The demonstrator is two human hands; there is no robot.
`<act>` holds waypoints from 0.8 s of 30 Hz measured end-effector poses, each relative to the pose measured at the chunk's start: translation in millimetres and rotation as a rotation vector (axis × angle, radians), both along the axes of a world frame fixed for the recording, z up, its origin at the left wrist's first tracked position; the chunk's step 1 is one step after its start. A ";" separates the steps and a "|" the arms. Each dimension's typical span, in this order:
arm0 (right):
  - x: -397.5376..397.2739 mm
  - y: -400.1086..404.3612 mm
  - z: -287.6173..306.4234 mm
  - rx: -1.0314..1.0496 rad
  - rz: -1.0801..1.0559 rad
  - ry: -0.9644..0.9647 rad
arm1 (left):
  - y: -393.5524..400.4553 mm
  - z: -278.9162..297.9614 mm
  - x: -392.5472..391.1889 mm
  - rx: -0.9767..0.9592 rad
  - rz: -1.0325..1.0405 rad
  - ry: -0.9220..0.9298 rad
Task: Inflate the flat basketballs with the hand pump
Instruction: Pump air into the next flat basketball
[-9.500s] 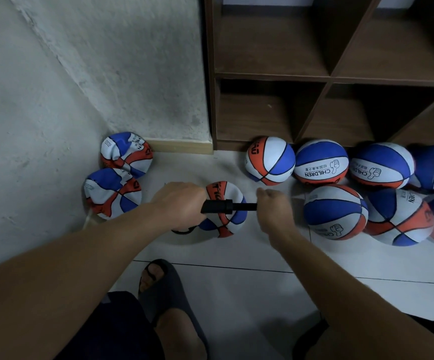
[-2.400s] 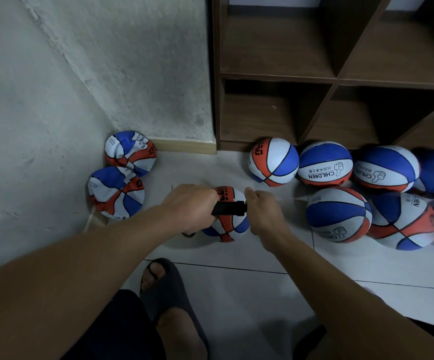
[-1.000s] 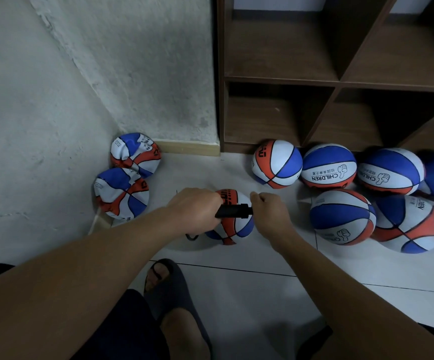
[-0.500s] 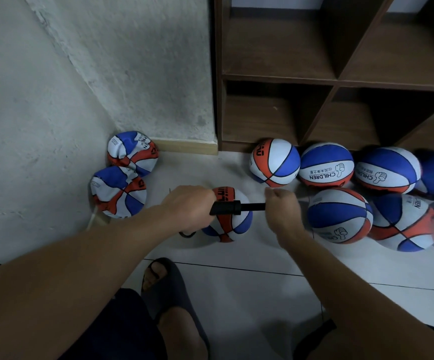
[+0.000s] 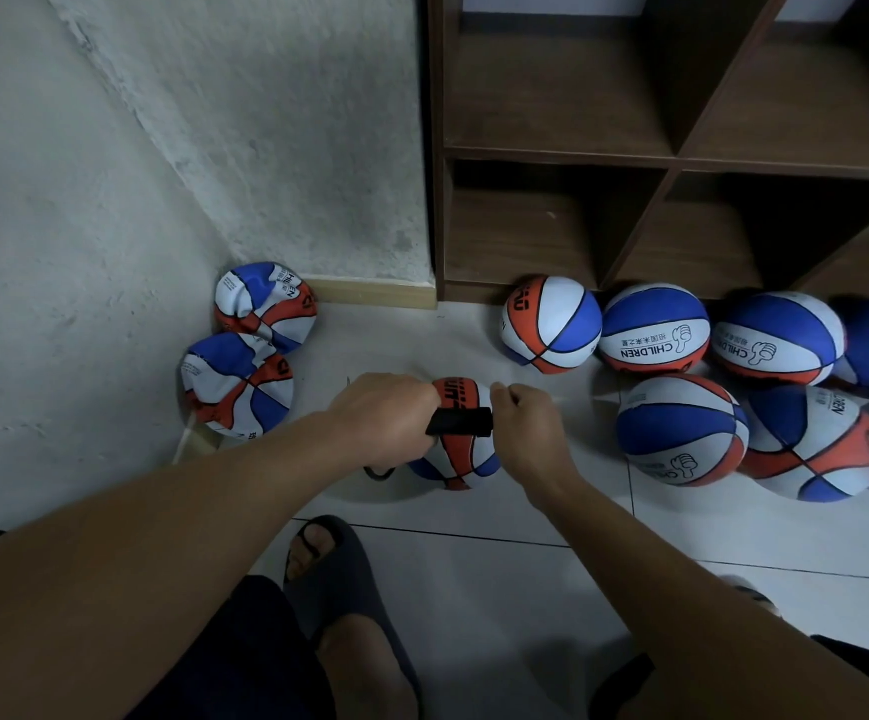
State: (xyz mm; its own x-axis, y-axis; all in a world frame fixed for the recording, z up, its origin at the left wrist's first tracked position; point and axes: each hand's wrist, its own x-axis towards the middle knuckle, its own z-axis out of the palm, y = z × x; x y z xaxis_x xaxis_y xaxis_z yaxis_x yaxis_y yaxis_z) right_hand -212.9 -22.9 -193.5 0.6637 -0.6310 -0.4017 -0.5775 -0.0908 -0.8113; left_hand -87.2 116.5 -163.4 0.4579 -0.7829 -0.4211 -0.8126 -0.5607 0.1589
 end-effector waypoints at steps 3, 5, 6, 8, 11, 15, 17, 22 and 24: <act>-2.6 -7.1 2.3 0.007 0.032 0.058 | 0.6 -1.6 -0.9 -0.013 0.009 0.040; -5.4 -20.6 0.5 0.024 0.000 0.083 | 3.3 -3.5 2.7 -0.011 0.026 0.056; -7.9 -30.8 -0.4 0.039 -0.040 0.091 | 5.4 -4.2 6.2 -0.007 0.038 0.053; -14.3 -54.7 -2.6 0.077 -0.122 0.115 | 9.9 -4.8 14.3 0.011 0.067 0.037; -23.5 -81.6 -4.0 0.184 -0.157 0.137 | 14.9 -6.9 23.5 0.035 0.092 0.028; -20.4 -80.4 -1.4 0.177 -0.164 0.143 | 11.8 -7.5 21.5 0.047 0.057 0.021; -14.0 -64.4 2.8 0.120 -0.135 0.141 | 8.7 -5.1 17.7 0.033 0.038 -0.015; -7.4 -20.8 15.9 0.057 0.014 0.026 | 3.0 -5.1 10.8 0.004 0.022 -0.055; -6.7 -11.6 17.9 0.045 0.036 0.012 | 1.4 -5.8 7.8 -0.006 0.015 -0.032</act>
State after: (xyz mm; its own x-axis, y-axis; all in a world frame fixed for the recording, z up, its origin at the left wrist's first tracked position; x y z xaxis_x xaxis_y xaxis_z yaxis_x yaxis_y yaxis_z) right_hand -219.6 -34.5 -175.6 0.6804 -0.5883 -0.4370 -0.5843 -0.0755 -0.8080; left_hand -79.4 117.9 -169.2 0.4824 -0.7784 -0.4017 -0.8090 -0.5718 0.1364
